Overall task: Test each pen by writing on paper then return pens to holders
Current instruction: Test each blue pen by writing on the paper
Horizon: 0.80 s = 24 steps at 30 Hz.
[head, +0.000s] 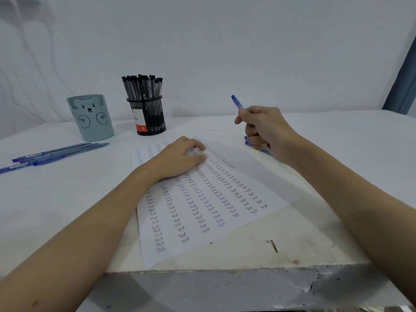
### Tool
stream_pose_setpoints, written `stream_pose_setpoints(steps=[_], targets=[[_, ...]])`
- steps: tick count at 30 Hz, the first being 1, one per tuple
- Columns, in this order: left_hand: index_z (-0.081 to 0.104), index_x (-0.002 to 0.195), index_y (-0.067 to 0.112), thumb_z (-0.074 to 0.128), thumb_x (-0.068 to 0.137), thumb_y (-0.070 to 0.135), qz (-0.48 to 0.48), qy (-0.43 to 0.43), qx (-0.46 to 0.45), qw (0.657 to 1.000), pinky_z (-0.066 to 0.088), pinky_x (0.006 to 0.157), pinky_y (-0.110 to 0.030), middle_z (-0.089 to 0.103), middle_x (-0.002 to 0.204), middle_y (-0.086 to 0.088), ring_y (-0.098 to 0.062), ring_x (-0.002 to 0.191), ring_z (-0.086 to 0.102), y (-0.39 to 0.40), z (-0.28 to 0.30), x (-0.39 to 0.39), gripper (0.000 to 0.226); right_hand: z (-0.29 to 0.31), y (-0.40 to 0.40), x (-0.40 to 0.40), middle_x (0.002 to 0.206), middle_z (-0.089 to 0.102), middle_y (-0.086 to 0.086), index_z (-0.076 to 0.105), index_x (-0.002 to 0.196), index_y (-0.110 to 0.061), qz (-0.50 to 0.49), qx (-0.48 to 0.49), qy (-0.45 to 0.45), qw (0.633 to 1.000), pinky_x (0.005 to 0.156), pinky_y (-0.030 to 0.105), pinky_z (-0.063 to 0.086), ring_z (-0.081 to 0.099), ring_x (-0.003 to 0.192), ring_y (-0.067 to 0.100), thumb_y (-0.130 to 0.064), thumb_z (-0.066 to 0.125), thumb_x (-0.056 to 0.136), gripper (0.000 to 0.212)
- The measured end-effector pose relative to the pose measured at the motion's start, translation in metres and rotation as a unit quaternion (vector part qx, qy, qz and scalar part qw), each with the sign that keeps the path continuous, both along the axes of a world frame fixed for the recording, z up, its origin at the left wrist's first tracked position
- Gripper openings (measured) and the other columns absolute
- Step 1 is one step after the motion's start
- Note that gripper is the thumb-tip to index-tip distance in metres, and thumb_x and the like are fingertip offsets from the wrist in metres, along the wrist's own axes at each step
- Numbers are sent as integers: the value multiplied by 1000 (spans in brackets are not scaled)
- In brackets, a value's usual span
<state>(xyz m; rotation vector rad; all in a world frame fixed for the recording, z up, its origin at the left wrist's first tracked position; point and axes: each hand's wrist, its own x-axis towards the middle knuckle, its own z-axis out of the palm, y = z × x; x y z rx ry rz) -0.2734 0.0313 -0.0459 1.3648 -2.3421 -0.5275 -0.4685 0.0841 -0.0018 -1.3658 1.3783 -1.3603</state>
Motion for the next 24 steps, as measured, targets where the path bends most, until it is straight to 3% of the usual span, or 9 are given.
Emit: stream_pose_setpoints(steps=[3,5,7,9,12,19,22,24], targets=[[51,123,31,50,93,40,1,2,-1,1000,25,91,-22,41,130,6,-8,115,37,0,-1,0,31,1,-7,-19,61,46,6,67,87,-2,-101,-33,280,954,47,22,32,42,48,14,-18,53,91,22],[51,124,31,50,93,39,0,2,-1,1000,25,91,-22,40,132,6,-7,114,36,0,0,0,31,0,-12,-33,72,56,14,66,96,7,-138,-10,391,910,55,30,35,48,66,27,-13,48,89,28],[51,124,30,50,93,39,1,4,-1,1000,25,92,-22,40,133,5,-8,117,37,0,0,0,31,-5,-17,-43,90,68,21,66,100,10,-137,18,405,904,66,36,48,58,84,39,-5,46,87,28],[51,124,30,50,93,39,2,3,-2,1000,26,92,-22,41,133,5,-12,121,38,0,0,0,31,-11,-20,-47,102,68,19,69,102,7,-128,26,411,902,69,33,52,59,91,36,-2,48,86,27],[51,124,30,50,94,39,-1,-1,-6,1000,26,92,-22,41,133,4,-11,120,39,0,-1,0,32,-17,-23,-49,100,64,13,70,102,-4,-126,25,436,891,65,24,39,51,83,22,-4,55,86,22],[51,125,29,50,94,39,0,11,-8,1000,26,92,-21,41,135,5,-11,122,38,2,-1,-1,33,-20,-26,-61,81,61,12,69,91,-1,-197,25,404,893,64,28,43,56,76,27,-3,57,81,16],[51,126,28,49,94,39,1,13,-10,1000,26,92,-21,41,136,5,-11,125,38,3,-1,-1,34,-22,-26,-67,90,69,20,69,93,5,-224,33,394,891,72,37,55,63,83,34,-4,57,80,20],[52,126,28,49,94,39,1,14,-11,1000,26,93,-21,41,136,5,-11,124,38,2,-2,-1,34,-24,-26,-69,94,69,20,68,97,4,-222,51,395,890,78,41,55,64,89,35,-6,57,80,23]])
